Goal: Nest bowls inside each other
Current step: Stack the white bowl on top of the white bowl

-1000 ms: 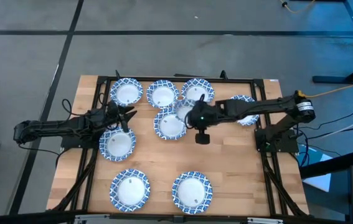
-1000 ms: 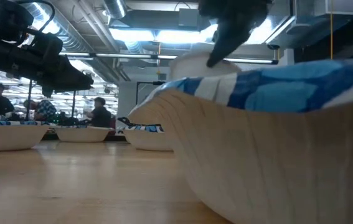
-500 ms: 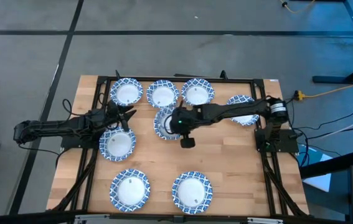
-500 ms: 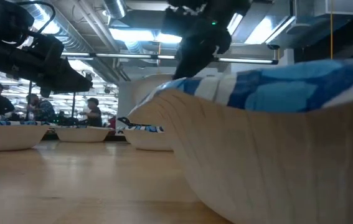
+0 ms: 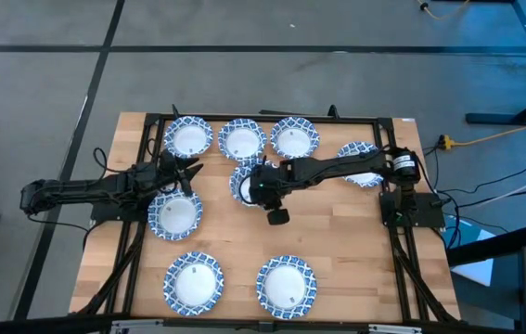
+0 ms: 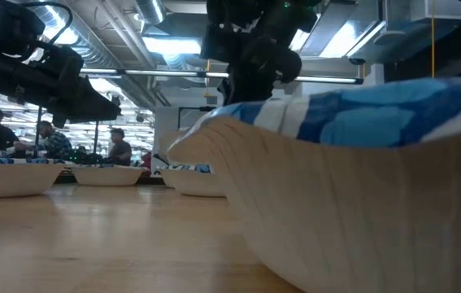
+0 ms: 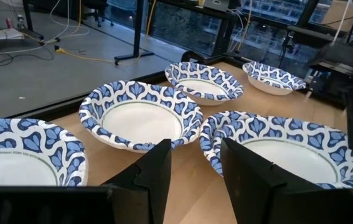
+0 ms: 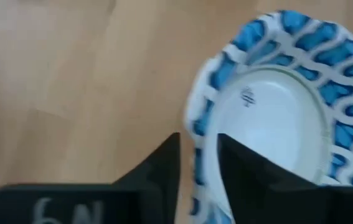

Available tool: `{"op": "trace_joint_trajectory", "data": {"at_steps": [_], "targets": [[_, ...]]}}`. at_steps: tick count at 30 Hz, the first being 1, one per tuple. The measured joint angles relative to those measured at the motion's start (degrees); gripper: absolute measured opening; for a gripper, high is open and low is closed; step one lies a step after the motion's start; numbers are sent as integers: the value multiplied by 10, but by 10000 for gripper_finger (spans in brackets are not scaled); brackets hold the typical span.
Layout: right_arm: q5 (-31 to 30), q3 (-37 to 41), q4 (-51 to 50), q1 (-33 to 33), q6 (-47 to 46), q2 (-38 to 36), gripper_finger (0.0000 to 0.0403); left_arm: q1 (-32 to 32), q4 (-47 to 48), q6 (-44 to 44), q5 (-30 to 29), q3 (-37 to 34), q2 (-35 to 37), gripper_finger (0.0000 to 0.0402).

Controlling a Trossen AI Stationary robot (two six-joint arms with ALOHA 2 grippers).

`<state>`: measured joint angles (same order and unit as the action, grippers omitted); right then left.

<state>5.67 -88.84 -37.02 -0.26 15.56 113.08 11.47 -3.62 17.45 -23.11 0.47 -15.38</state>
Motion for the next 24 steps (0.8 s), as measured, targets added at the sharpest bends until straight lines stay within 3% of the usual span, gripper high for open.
{"op": "trace_joint_trajectory", "data": {"at_steps": [5,10,15,24], "targets": [[-39,-6,-10,0,-1,0,183,0,0,0,0,0,0,133],[-65,-50,-50,-6,-1,-1,218,0,0,0,0,0,0,133],[-65,-91,-95,-28,1,-13,229,0,0,0,0,0,0,133],[-66,-93,-140,-91,0,-80,224,0,0,0,-1,0,0,133]]}}
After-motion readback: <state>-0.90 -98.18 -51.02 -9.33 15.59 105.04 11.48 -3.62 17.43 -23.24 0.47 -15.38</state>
